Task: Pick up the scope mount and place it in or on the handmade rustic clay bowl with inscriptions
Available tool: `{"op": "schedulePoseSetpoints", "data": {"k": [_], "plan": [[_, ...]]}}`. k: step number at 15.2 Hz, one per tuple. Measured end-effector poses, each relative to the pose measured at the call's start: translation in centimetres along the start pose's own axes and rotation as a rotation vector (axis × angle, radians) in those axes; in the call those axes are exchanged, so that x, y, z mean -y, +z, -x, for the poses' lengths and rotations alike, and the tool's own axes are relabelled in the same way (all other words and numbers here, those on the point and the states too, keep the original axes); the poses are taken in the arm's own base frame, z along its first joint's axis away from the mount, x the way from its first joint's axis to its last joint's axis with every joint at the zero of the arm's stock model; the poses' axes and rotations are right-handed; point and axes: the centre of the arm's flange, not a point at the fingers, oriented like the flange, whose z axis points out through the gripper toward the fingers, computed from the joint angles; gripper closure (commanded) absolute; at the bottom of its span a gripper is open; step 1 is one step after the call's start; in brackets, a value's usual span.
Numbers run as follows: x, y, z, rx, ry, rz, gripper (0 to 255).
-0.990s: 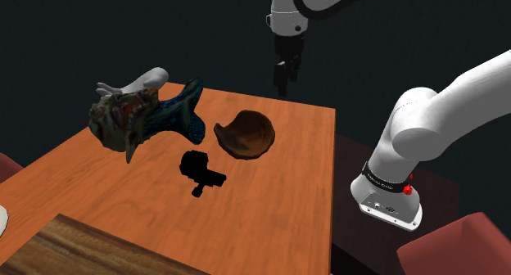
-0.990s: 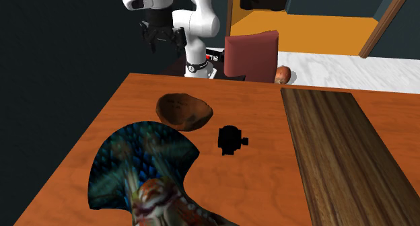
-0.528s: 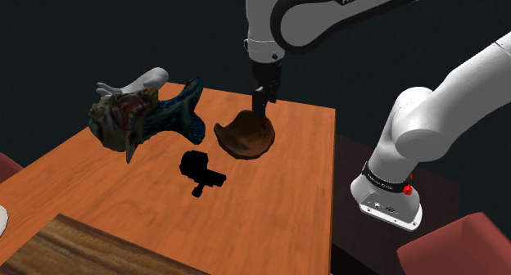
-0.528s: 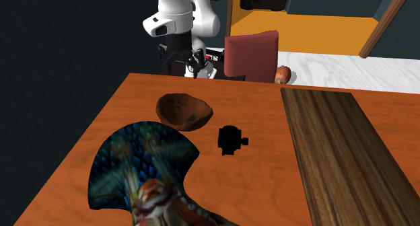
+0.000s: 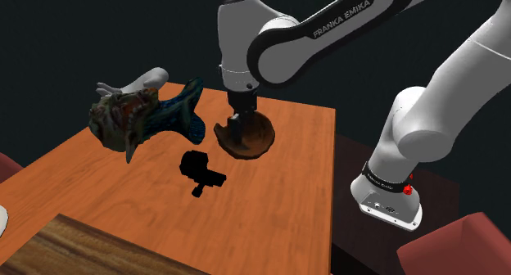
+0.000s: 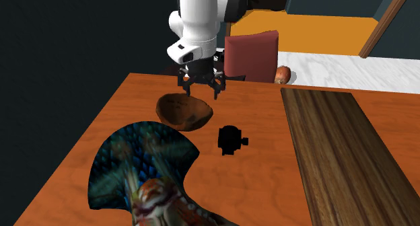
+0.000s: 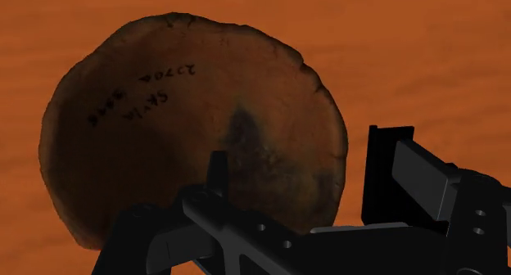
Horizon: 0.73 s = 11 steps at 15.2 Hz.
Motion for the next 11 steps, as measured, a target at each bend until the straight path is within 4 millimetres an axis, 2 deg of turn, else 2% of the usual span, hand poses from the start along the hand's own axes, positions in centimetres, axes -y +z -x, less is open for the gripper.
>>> {"op": "schedulePoseSetpoints", "data": {"k": [8, 11], "plan": [[8.0, 4.5, -4.6, -0.038, -0.074, -0.032, 0], [9.7, 6.1, -5.1, -0.045, -0.088, -0.038, 0]]}}
